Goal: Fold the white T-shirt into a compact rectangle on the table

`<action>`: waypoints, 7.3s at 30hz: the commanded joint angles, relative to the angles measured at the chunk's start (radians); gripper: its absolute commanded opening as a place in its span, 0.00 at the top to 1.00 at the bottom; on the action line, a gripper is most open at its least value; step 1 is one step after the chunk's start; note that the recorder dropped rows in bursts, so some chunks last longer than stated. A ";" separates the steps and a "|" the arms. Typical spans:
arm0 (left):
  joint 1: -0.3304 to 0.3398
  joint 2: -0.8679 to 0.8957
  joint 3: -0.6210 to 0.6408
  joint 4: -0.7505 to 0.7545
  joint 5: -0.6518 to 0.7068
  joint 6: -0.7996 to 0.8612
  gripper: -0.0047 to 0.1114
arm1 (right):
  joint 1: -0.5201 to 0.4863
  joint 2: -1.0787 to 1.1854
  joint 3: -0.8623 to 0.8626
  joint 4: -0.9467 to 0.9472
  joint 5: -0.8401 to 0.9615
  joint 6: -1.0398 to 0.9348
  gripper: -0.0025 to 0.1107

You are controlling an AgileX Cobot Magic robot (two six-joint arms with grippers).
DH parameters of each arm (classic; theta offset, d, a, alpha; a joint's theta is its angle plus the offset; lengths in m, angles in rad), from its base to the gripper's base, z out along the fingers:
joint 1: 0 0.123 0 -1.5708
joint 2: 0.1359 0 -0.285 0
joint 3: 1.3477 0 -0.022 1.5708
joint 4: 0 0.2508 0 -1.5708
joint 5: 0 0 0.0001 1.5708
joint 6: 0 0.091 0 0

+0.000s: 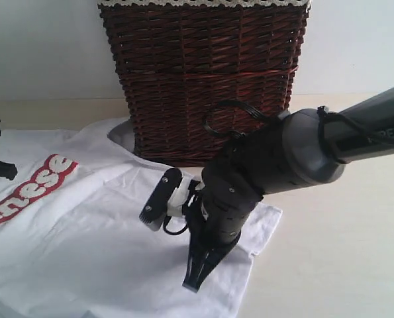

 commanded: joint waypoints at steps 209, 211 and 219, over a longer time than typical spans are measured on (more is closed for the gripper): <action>0.045 -0.247 0.512 0.351 -0.375 1.018 0.48 | -0.239 -0.242 0.020 -0.472 -0.209 -0.075 0.69; 0.045 -0.247 0.512 0.351 -0.378 1.054 0.48 | -0.239 -0.296 0.020 -0.475 -0.200 -0.020 0.70; 0.045 -0.247 0.512 0.351 -0.380 1.067 0.48 | -0.235 -0.404 0.020 -0.515 -0.034 -0.036 0.78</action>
